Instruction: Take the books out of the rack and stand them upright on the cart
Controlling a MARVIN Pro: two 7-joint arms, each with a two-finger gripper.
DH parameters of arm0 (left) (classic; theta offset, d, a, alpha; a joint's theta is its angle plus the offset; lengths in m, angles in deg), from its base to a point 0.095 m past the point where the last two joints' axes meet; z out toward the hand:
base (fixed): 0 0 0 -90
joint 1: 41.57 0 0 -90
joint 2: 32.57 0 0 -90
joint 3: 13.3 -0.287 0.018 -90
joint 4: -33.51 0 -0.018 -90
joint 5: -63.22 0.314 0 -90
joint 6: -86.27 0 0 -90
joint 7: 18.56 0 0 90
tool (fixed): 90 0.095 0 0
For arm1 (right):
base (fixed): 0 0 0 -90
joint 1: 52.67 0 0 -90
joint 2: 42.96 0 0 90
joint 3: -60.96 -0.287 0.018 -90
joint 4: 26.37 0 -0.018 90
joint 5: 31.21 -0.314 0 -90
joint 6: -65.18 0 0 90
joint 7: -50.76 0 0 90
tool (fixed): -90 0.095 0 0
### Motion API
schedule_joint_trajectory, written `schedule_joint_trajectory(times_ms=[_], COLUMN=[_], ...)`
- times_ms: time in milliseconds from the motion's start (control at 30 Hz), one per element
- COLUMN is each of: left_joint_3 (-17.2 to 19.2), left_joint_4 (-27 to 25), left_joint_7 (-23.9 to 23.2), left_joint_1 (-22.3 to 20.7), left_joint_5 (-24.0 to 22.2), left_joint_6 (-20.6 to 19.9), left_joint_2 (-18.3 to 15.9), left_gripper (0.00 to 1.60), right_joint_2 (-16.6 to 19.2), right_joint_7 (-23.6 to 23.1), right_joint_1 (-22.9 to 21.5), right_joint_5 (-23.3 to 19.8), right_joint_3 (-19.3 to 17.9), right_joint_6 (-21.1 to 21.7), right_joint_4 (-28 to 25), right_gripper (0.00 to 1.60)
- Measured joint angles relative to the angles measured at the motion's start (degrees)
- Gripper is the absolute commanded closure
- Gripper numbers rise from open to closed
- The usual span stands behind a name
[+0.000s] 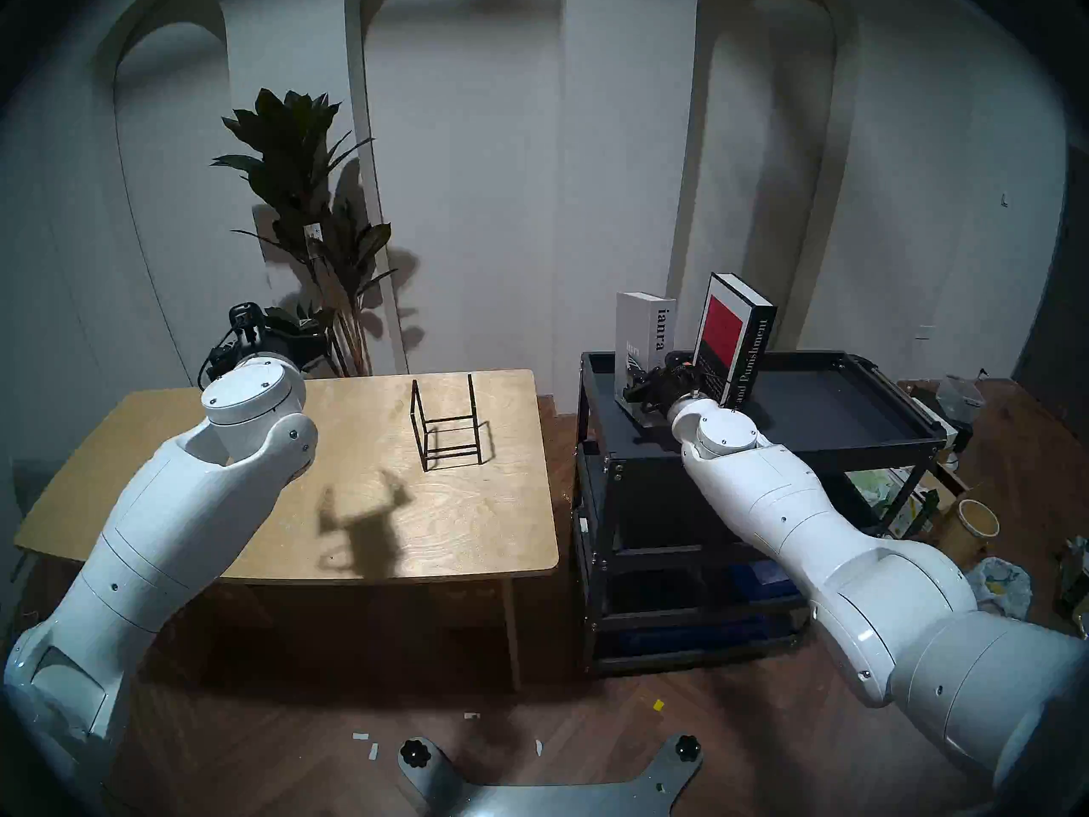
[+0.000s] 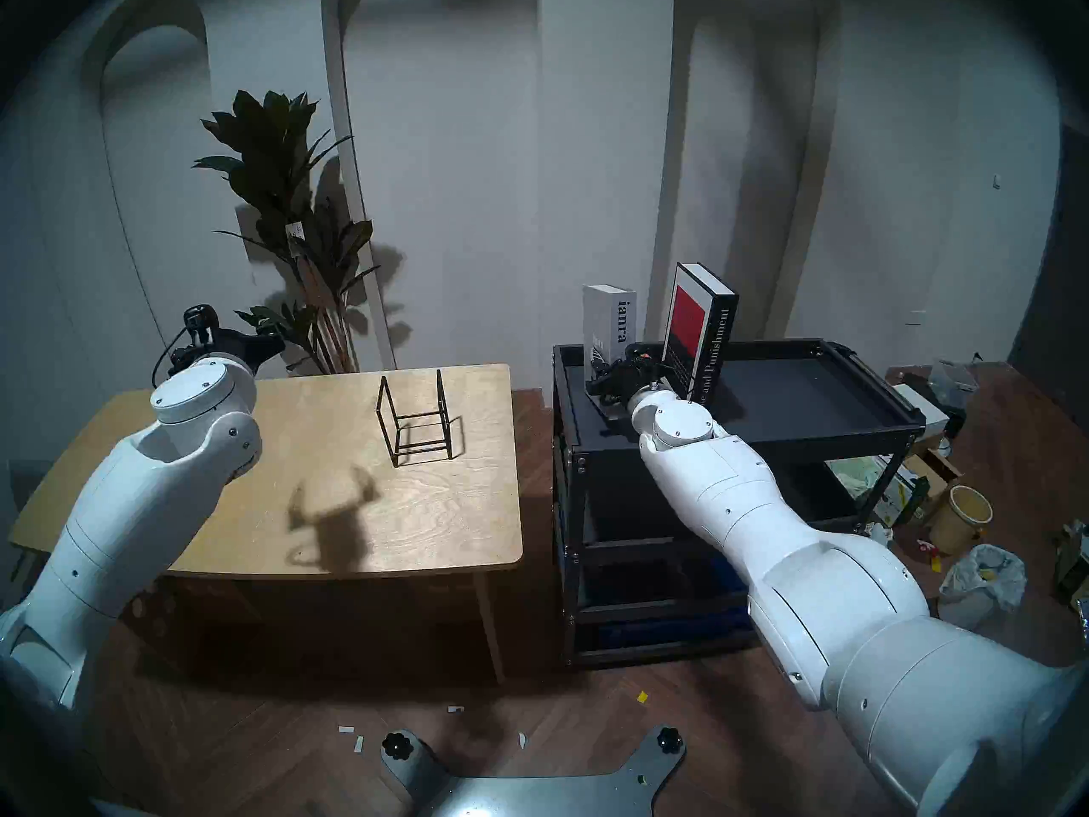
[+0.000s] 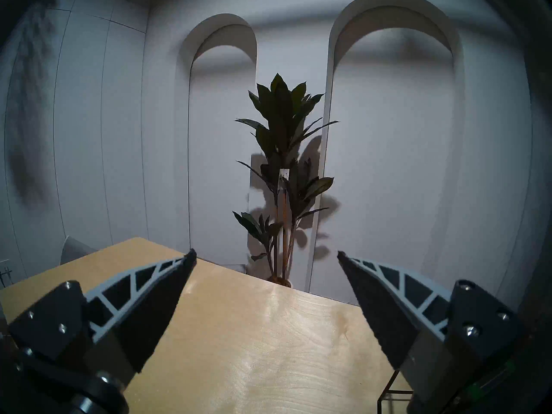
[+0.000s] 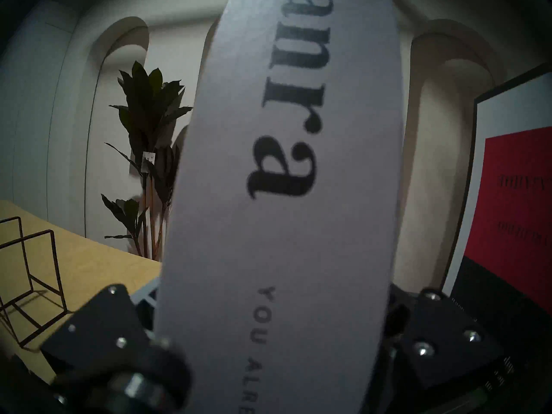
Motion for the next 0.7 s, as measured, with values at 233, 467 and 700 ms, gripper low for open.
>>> schedule_joint_trajectory(times_ms=[233, 467, 700], left_joint_3=[0.0, 0.06, 0.23], left_joint_4=[-0.69, -1.91, -2.87], left_joint_7=[0.83, 1.5, 2.16], left_joint_1=[0.13, 0.49, 1.08], left_joint_5=[-0.01, -0.25, -0.66], left_joint_6=[-0.01, -0.05, -0.09], left_joint_2=[-0.24, -0.64, -1.23], left_gripper=[0.0, 0.0, 0.0], right_joint_2=[-0.77, -0.89, -0.28], right_joint_7=[0.64, 2.02, 2.21], right_joint_1=[-1.31, -2.47, -2.58], right_joint_5=[0.62, 2.4, 3.3], right_joint_3=[0.21, 1.64, 2.57], right_joint_6=[1.19, 6.25, 9.08], right_joint_4=[1.56, 0.65, -0.89], right_gripper=[1.6, 1.6, 1.6])
